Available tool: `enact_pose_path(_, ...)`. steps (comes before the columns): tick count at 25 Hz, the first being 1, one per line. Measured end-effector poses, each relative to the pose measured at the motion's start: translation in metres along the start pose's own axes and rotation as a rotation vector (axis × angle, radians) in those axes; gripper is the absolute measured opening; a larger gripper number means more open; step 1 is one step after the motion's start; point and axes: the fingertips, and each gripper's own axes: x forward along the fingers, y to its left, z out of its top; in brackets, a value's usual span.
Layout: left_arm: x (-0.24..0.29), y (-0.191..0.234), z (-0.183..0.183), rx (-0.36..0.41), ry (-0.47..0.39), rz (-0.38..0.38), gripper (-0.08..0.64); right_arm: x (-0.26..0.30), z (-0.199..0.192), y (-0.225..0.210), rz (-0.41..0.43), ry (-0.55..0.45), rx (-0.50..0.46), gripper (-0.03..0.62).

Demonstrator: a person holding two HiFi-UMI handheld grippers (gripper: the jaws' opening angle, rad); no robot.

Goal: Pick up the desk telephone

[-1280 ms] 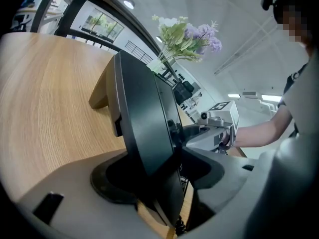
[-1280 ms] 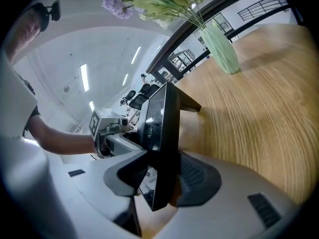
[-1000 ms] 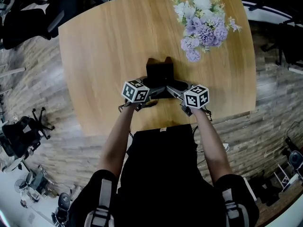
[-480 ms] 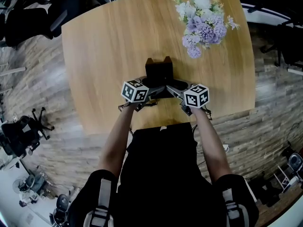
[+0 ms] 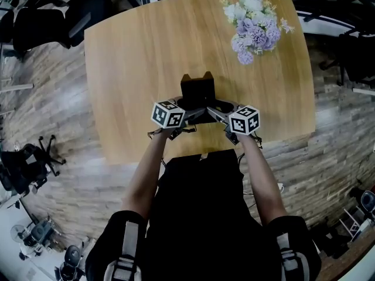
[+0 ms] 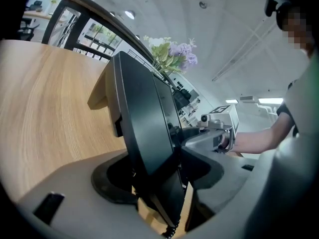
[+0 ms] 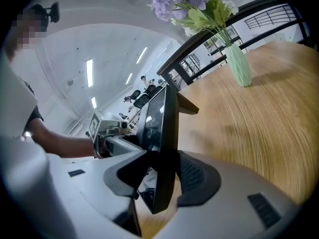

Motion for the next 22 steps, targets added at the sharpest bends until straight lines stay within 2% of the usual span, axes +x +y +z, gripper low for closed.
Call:
enact_pose_path(11, -0.041, -0.017, -0.029, 0.060, 0.005, -0.005, 0.291, 0.007, -0.023, 0.048, -0.017, -0.029, -0.010, 0.183)
enact_pose_path(22, -0.070, -0.034, -0.045, 0.060, -0.036, -0.024, 0.290, 0.007, -0.033, 0.084, -0.038, -0.019, -0.042, 0.184)
